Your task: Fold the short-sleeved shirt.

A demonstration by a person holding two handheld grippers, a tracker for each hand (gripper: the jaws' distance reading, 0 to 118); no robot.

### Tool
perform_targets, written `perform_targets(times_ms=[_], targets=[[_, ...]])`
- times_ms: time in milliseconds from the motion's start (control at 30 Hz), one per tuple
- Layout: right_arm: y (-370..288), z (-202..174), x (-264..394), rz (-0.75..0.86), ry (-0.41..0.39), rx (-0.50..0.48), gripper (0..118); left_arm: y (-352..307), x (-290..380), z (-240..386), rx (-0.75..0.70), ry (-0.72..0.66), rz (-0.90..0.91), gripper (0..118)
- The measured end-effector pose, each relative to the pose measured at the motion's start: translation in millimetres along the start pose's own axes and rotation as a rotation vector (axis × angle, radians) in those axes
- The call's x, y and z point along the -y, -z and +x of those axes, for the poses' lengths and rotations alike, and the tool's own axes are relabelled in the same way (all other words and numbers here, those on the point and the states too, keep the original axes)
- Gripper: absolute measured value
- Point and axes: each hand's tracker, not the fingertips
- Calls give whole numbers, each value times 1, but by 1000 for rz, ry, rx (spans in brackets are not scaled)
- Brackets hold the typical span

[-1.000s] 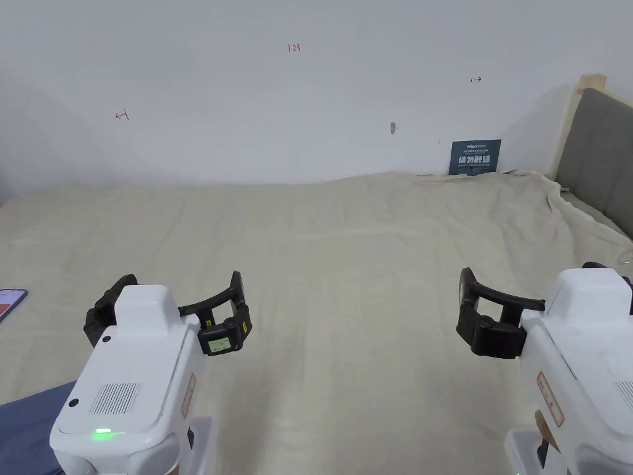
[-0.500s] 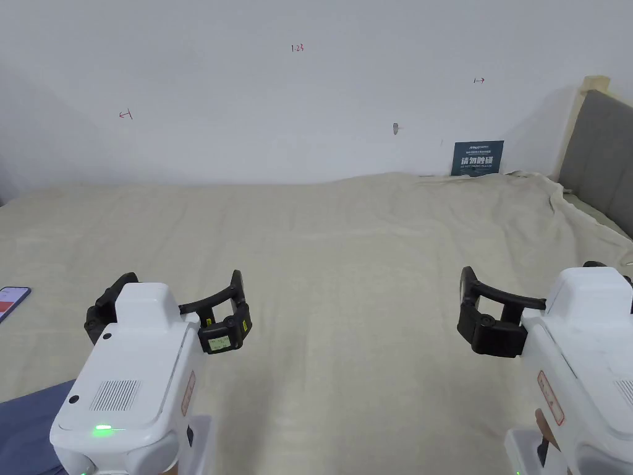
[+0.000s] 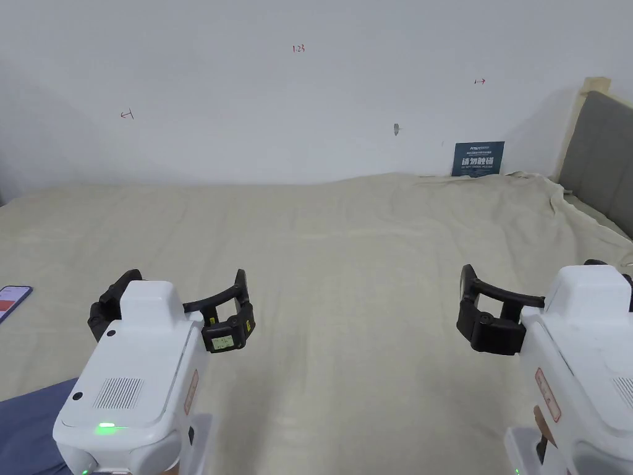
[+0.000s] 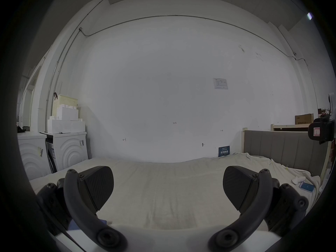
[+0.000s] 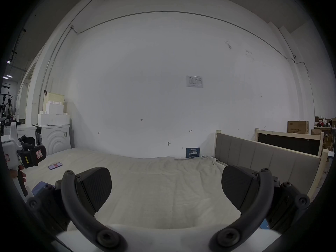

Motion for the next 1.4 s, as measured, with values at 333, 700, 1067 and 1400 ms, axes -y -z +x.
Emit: perform_targets(times_ms=[333,700,1067,1400], targets=[[23,-3,-19,-436,218,285,117,-3,-3,-3,14,5,0,118],[34,-2,-26,-602,237,220,117,-4,-5,-7,4,10,9,118],[28,-5,-29,-537,226,212,117,-3,-6,-9,-1,7,14,118],[20,-3,-21,-309,145,122,117,-3,-6,-7,1,11,16,118]])
